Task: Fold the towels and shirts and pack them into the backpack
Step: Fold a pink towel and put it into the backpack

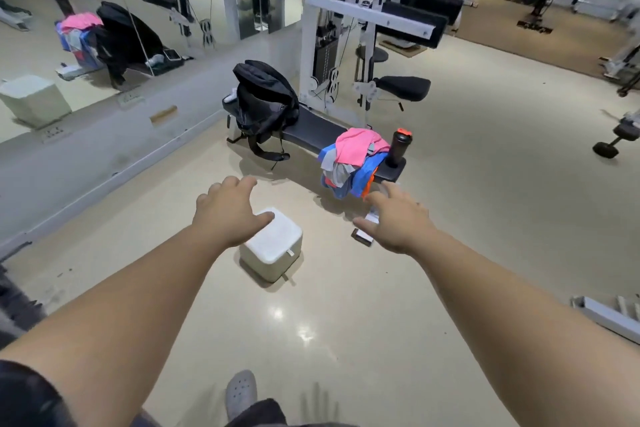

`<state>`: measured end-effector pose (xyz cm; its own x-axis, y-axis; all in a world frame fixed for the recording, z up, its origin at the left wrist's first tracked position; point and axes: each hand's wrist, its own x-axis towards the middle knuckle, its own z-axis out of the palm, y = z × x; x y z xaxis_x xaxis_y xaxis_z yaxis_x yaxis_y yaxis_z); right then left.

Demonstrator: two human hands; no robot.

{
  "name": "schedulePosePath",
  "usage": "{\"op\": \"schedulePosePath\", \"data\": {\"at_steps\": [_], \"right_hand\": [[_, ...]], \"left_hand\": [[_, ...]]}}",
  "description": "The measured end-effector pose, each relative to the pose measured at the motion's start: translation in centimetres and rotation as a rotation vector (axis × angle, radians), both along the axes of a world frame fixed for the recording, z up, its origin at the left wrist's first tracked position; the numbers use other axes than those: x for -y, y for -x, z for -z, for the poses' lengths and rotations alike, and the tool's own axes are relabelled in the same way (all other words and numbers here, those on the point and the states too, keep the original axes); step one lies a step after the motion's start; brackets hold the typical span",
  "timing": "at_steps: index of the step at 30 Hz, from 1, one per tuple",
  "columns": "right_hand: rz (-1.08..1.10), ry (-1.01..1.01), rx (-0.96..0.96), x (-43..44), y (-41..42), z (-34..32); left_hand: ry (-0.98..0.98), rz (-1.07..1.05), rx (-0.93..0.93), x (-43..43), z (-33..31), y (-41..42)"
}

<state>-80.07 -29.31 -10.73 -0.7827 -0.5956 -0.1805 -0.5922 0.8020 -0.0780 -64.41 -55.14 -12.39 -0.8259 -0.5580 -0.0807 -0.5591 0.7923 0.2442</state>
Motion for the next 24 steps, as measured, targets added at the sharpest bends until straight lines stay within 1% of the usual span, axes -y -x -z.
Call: {"op": "schedulePosePath", "data": {"at_steps": [4,8,13,17,19,22,24], "right_hand": [[0.038,-0.08,0.051,6.6,4.6,0.7],[0.159,-0.02,0.146,11.0,10.4,2.3],[0.269,0.065,0.234,15.1,19.7,6.4],[0.32,0.149,0.276,18.5,29.8,10.0],[0.351,0.192,0.33,19.7,34.9,11.6],[0.426,0.199,0.425,20.2,40.7,13.3],[0.472,0.174,0.465,20.4,43.7,14.3]], "left_hand": [[-0.035,0.061,0.042,8.2,-0.7,5.9],[-0.072,0.15,0.042,14.1,-0.4,13.0],[-0.07,0.258,0.102,18.5,2.0,23.6],[-0.071,0.297,0.153,21.2,4.0,34.3],[-0.044,0.327,0.2,22.3,4.7,39.7],[0.01,0.382,0.29,23.7,5.0,47.1],[0.009,0.406,0.326,24.8,5.4,51.4]]}}
